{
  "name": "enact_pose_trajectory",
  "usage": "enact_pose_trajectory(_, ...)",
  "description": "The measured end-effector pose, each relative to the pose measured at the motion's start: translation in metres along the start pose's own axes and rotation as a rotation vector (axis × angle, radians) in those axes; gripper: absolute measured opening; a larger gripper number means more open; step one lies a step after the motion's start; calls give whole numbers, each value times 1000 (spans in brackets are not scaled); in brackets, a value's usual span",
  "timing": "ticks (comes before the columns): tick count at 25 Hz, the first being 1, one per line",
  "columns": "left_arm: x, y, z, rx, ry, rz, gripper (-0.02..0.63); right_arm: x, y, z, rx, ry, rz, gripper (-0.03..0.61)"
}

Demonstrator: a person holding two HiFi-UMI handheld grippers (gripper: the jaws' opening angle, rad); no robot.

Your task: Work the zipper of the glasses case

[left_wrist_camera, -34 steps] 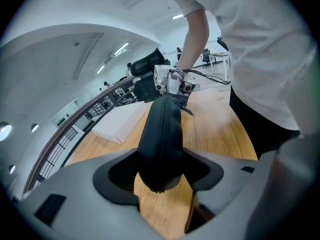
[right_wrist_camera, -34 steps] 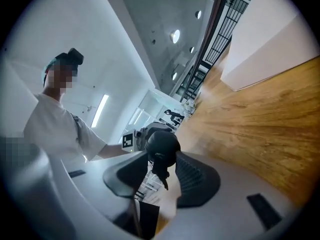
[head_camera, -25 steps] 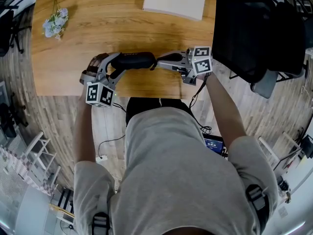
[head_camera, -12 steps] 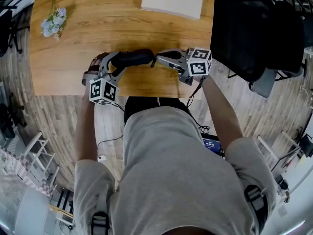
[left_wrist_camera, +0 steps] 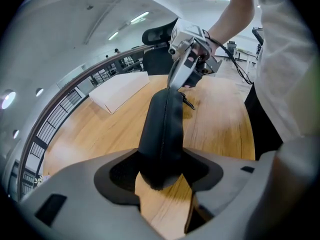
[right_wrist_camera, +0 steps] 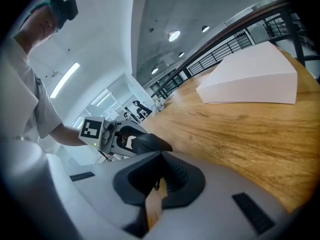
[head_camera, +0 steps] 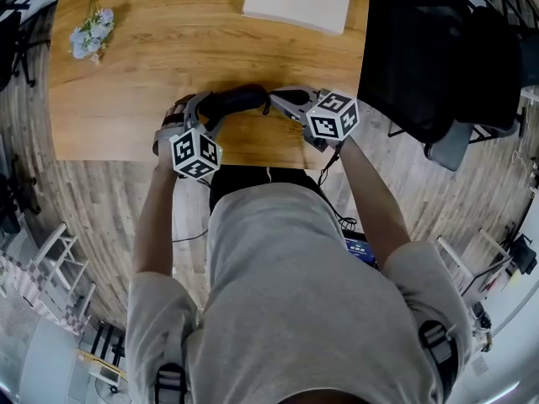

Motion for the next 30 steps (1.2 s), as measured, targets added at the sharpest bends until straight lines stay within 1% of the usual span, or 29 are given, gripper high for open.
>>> enact_pose_trajectory(2,0,0,-3,17,-9,3,268,2,-1,0,-4,21,0,26)
enact_pose_trajectory(7,0,-3,-5,26,-17,17,267,5,-2,2,-6,94,1,26)
enact_pose_trajectory(9,-1,-4,-6,28,-16,24,267,5,-2,2,-6,106,0,26)
enact_pose_trajectory(13,-4,-10,-7,33,-18,29,265,2,0,2,29,147,32,26)
enact_pose_trajectory(15,-5,-11,-8,36,-24,40,265,0,-1,5,18,123,13,26)
enact_pose_trajectory(18,-4,-10,-10,37,-25,60,265,1,-5,9,-34,29,-43,26)
enact_pose_trajectory(19,-3,-10,-10,36,-25,61,265,1,-6,10,-43,17,-48,26)
enact_pose_trajectory(20,-3,-11,-10,35,-25,58,264,1,-6,10,-41,25,-45,26)
enact_pose_trajectory(24,-5,-18,-12,14,-17,37,265,-10,0,9,1,114,-27,26)
enact_pose_trajectory(27,-9,-21,-18,-3,-5,7,270,-20,3,8,7,124,-46,26)
enact_pose_trajectory(30,-9,-25,-21,-22,-19,-21,278,-26,5,9,13,116,-53,26)
Point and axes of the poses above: the fingertips, and each gripper's own axes: z backward along the fingers, x to its left, y out of its underside, the point moved 7 cm from there along z, backward along the fingers, and after that the axes turned 5 degrees about x, right-handed, at the moved point
